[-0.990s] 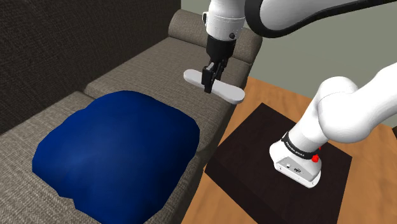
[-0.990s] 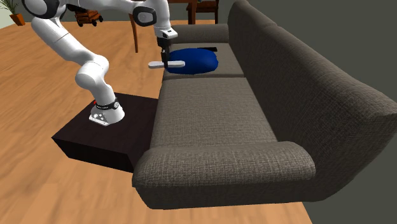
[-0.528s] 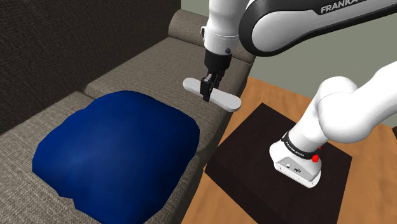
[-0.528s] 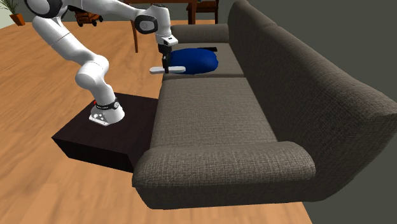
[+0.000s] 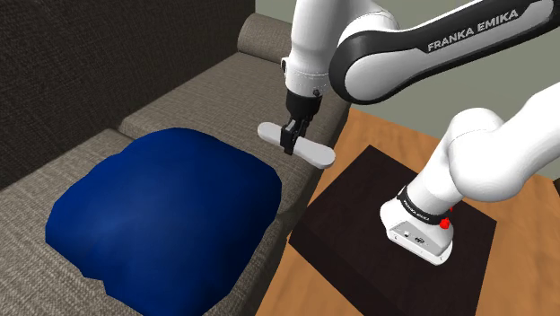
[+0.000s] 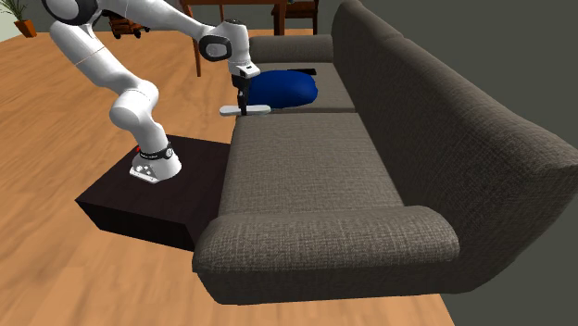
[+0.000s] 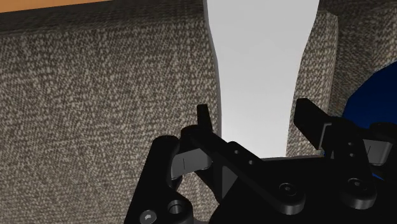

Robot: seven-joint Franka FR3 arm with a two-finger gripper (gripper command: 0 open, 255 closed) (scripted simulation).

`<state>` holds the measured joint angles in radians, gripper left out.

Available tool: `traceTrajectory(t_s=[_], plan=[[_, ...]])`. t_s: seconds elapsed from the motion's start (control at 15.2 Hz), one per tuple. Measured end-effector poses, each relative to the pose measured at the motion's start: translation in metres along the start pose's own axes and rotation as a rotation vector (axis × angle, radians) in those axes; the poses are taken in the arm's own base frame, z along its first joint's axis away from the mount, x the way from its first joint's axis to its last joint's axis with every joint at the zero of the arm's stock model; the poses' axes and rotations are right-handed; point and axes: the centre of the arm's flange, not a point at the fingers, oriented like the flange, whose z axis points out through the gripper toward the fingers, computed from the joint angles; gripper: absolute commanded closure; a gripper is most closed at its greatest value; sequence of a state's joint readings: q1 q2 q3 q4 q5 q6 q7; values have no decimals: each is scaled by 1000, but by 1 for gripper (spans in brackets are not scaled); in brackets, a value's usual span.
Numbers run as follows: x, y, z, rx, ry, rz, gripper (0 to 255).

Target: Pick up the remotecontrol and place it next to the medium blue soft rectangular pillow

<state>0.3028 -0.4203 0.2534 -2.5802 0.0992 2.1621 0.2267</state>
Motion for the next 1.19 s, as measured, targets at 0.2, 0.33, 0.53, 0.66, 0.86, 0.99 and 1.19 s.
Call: traceTrajectory(t_s=[0.2, 0.33, 0.53, 0.66, 0.86, 0.99, 1.19], plan=[[-1, 0, 17, 0, 0, 0, 255], [0, 1, 28, 0, 0, 0, 255], [0, 1, 43, 0, 0, 0, 255], [0, 0, 49, 0, 0, 0, 255], [0, -1, 52, 0, 0, 0, 255], [0, -1, 52, 0, 1, 0, 255], [0, -1, 52, 0, 1, 0, 0]])
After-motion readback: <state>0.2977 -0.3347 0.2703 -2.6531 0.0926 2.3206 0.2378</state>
